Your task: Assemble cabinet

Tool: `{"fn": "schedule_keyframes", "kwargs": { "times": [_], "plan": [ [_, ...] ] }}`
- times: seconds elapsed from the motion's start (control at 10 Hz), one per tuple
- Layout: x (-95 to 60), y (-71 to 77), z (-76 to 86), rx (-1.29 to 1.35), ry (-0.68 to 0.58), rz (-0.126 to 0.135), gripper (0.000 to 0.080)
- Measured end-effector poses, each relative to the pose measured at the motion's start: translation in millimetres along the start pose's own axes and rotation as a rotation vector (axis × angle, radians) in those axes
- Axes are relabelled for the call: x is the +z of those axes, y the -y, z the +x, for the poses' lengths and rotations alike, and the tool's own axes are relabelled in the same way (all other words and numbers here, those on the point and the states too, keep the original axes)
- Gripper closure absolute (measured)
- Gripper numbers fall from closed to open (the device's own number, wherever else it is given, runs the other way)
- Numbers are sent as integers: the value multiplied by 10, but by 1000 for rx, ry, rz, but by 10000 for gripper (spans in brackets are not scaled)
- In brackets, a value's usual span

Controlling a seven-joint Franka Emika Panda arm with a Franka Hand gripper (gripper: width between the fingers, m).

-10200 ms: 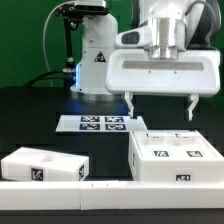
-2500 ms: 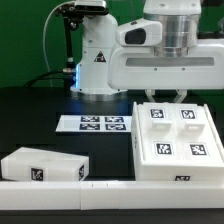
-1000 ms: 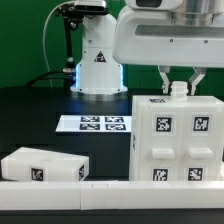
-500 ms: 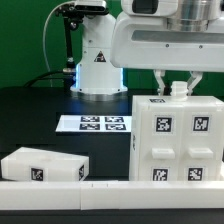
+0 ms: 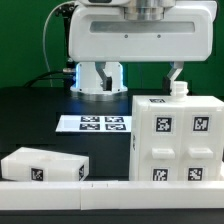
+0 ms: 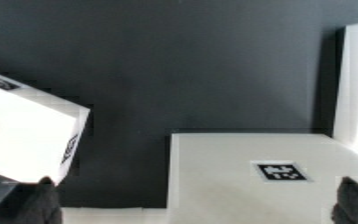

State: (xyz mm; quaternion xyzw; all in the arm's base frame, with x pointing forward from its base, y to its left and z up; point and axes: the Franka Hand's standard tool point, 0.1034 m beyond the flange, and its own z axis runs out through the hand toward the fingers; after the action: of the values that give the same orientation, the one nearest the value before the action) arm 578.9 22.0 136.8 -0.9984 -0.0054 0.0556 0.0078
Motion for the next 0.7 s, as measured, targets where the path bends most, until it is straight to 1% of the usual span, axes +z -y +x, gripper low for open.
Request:
{"fn": "schedule_keyframes", "kwargs": {
  "times": [0.3, 0.4, 0.5, 0.6, 0.7],
  "plan": [
    [19, -25, 5, -20, -3, -3, 2],
    [109, -169, 6, -155, -38, -18, 3],
    [139, -388, -36, -258, -32, -21, 3],
    [116, -638, -38, -321, -35, -25, 4],
    [78, -785, -11, -341, -44, -27, 4]
  ]
}}
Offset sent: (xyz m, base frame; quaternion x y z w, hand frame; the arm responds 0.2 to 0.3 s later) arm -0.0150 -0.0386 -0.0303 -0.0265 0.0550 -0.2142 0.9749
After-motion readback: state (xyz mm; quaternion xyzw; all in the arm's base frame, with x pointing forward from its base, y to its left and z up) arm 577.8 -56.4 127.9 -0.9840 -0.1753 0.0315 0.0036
